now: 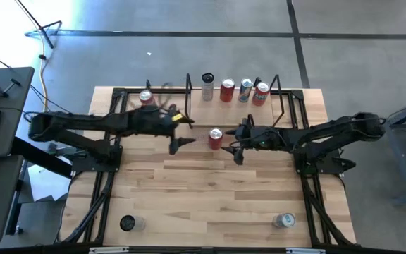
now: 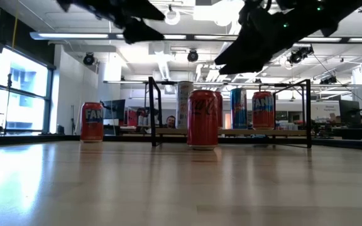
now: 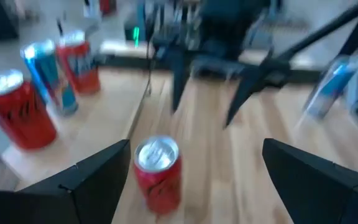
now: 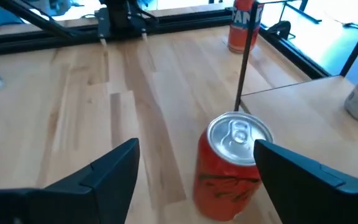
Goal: Place canned beverage on shelf
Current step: Put the red soda can aligned with the red soda can on the shelf
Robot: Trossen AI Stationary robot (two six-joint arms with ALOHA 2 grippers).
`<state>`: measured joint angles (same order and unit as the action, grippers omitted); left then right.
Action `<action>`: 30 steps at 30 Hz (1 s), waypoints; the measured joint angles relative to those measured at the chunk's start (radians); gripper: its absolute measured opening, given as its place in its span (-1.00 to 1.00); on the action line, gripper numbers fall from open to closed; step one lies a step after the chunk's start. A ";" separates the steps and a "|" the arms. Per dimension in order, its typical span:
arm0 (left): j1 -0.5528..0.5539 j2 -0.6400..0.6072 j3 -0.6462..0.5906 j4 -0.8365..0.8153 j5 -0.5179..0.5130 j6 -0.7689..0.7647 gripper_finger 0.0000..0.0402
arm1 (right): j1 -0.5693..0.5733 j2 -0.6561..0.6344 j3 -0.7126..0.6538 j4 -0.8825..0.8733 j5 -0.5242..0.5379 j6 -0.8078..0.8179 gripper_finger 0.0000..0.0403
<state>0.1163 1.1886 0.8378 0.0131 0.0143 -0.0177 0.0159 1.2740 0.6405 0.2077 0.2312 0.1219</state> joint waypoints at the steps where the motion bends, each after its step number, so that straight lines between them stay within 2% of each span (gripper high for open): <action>1: -0.009 -0.038 -0.041 0.037 0.000 -0.007 0.77 | -0.009 0.015 0.011 -0.001 -0.004 -0.006 0.50; 6: -0.028 -0.209 -0.200 0.108 -0.004 -0.045 0.77 | -0.061 0.111 0.071 0.005 -0.021 -0.016 0.50; 10: -0.031 -0.308 -0.274 0.110 -0.027 -0.079 0.77 | -0.100 0.195 0.120 0.005 -0.056 -0.013 0.50; 14: -0.035 -0.370 -0.319 0.109 -0.055 -0.086 0.77 | -0.120 0.253 0.160 -0.013 -0.046 -0.014 0.50; 30: -0.035 -0.404 -0.353 0.113 -0.060 -0.088 0.77 | -0.134 0.296 0.179 -0.055 -0.041 -0.010 0.47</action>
<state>0.0811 0.7849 0.4847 0.1265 -0.0456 -0.1062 -0.1181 1.5696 0.8200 0.1524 0.1902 0.1124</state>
